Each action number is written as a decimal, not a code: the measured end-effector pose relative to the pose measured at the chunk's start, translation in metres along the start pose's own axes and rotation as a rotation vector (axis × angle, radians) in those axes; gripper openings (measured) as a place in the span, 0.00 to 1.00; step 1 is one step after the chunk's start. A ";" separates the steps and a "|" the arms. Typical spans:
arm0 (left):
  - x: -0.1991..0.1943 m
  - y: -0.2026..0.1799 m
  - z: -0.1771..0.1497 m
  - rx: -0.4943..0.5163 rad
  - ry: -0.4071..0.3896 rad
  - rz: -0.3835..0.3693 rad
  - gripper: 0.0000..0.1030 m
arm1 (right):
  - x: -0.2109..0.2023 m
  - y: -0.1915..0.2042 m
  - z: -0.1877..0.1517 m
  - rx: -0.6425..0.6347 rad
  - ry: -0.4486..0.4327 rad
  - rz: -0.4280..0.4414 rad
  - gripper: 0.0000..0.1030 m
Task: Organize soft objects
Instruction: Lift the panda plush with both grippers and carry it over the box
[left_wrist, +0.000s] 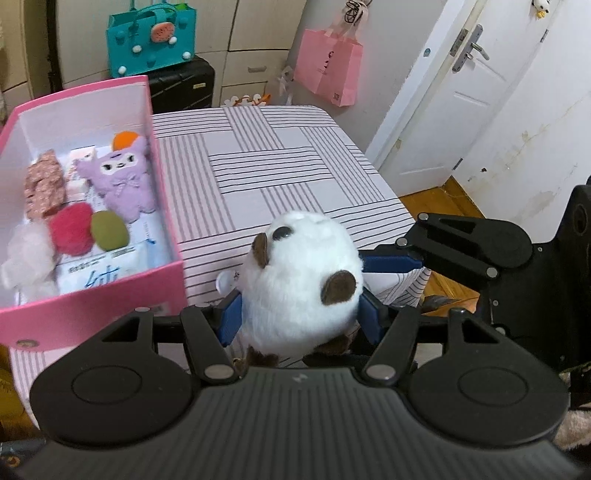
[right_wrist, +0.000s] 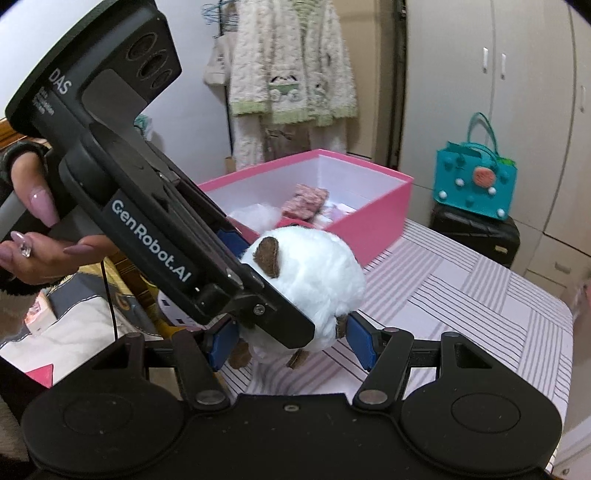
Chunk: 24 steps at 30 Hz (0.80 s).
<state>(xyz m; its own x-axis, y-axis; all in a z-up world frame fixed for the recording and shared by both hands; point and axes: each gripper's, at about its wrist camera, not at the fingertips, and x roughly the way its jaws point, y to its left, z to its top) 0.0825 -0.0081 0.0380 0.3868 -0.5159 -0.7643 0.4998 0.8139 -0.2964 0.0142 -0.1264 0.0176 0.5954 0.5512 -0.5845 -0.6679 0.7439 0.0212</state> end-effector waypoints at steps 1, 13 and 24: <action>-0.004 0.002 -0.003 -0.003 -0.004 0.005 0.60 | 0.001 0.003 0.002 -0.007 -0.001 0.007 0.67; -0.053 0.037 -0.011 -0.070 -0.051 0.050 0.60 | 0.015 0.015 0.050 -0.048 -0.047 0.130 0.67; -0.101 0.066 0.022 -0.100 -0.242 0.090 0.60 | 0.035 -0.018 0.118 0.005 -0.148 0.210 0.67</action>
<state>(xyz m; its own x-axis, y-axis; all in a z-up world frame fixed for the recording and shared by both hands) 0.0937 0.0916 0.1084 0.6063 -0.4790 -0.6348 0.3806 0.8756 -0.2973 0.0993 -0.0757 0.0922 0.5029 0.7431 -0.4414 -0.7820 0.6087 0.1339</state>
